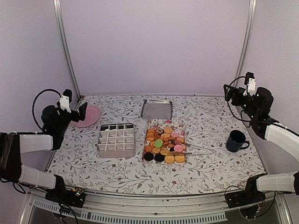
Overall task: Pack the cookies
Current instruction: Pick up the clamp from the plate.
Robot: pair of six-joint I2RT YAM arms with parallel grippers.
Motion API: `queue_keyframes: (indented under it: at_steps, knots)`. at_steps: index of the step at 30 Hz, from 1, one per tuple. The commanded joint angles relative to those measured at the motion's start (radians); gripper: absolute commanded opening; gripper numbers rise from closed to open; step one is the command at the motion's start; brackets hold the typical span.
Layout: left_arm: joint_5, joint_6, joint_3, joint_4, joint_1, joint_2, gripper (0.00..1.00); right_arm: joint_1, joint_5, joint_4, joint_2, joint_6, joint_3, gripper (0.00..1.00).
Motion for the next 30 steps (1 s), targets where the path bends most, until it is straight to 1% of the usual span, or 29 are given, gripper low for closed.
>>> queue_keyframes:
  at_steps: [1,3,5,7,9,11,12,14,18,20,22,23,24,25,30]
  knots:
    - [0.015,0.073,0.141,-0.504,-0.019,-0.037,0.99,0.208,-0.167,-0.289,0.084,-0.128,0.121,0.99]
    - [0.006,0.108,0.23,-0.671,-0.03,-0.033,0.99,0.293,-0.195,-0.382,0.143,-0.209,0.168,1.0]
    - [0.003,0.13,0.299,-0.817,-0.033,-0.016,0.99,0.358,-0.246,-0.466,0.193,-0.263,0.205,0.97]
    - [0.002,0.149,0.362,-0.938,-0.036,0.004,0.99,0.415,-0.262,-0.533,0.233,-0.289,0.227,0.95]
    - [0.006,0.147,0.42,-1.048,-0.036,0.021,0.99,0.474,-0.247,-0.574,0.258,-0.313,0.228,0.95]
    - [0.02,0.142,0.46,-1.136,-0.037,0.031,1.0,0.502,-0.243,-0.595,0.276,-0.327,0.214,0.95]
    - [0.031,0.142,0.473,-1.177,-0.039,0.033,0.99,0.508,-0.247,-0.606,0.285,-0.332,0.208,0.93]
    - [0.06,0.156,0.491,-1.223,-0.039,0.033,0.99,0.512,-0.253,-0.64,0.311,-0.335,0.204,0.9]
    - [0.125,0.202,0.509,-1.269,-0.04,0.016,0.99,0.513,-0.247,-0.69,0.371,-0.352,0.202,0.77]
    - [0.151,0.22,0.511,-1.276,-0.044,0.007,0.99,0.513,-0.236,-0.716,0.399,-0.362,0.201,0.74]
    - [0.159,0.24,0.514,-1.284,-0.055,0.009,0.99,0.514,-0.218,-0.739,0.431,-0.376,0.204,0.69]
    - [0.159,0.252,0.516,-1.295,-0.066,0.013,0.99,0.513,-0.199,-0.755,0.445,-0.383,0.207,0.64]
    - [0.155,0.264,0.519,-1.302,-0.073,0.019,0.99,0.513,-0.187,-0.762,0.461,-0.389,0.214,0.61]
    - [0.15,0.273,0.524,-1.312,-0.084,0.027,0.99,0.513,-0.179,-0.774,0.474,-0.397,0.219,0.56]
    - [0.127,0.3,0.539,-1.34,-0.147,0.071,0.99,0.514,-0.156,-0.781,0.504,-0.397,0.233,0.54]
